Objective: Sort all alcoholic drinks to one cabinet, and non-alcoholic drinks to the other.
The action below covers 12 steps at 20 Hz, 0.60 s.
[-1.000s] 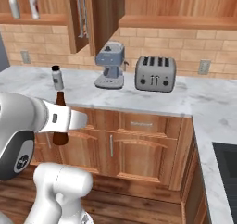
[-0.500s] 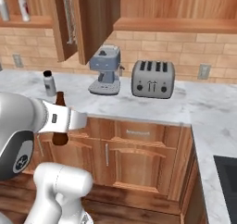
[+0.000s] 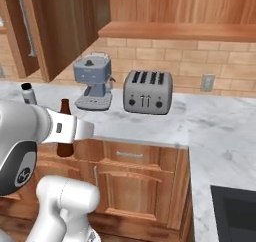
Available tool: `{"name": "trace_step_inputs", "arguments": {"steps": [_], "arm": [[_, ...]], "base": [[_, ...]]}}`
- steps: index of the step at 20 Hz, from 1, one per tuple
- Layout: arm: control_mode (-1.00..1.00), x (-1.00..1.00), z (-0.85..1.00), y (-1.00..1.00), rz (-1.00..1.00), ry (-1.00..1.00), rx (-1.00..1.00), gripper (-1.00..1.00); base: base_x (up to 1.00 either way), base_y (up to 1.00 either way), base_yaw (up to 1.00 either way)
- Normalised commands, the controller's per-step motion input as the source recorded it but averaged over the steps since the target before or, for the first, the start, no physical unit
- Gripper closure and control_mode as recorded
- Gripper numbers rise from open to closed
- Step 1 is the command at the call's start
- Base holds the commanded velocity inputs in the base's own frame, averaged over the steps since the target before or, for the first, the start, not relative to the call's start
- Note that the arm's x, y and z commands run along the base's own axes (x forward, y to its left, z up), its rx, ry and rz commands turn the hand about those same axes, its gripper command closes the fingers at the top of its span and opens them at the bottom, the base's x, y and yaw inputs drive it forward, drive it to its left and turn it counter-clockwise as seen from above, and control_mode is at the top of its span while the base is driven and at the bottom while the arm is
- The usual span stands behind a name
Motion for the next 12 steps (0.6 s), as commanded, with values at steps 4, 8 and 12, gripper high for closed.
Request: {"name": "trace_step_inputs", "arguments": {"steps": [4,8,12], "arm": [[1.00,0.00,0.00,0.00,0.00,0.00,0.00,1.00],[1.00,0.00,0.00,0.00,0.00,0.00,0.00,1.00],[1.00,0.00,0.00,0.00,0.00,0.00,0.00,1.00]], "base": [[0.69,-0.25,0.00],[0.71,-0.26,0.00],[0.71,-0.36,0.00]]}}
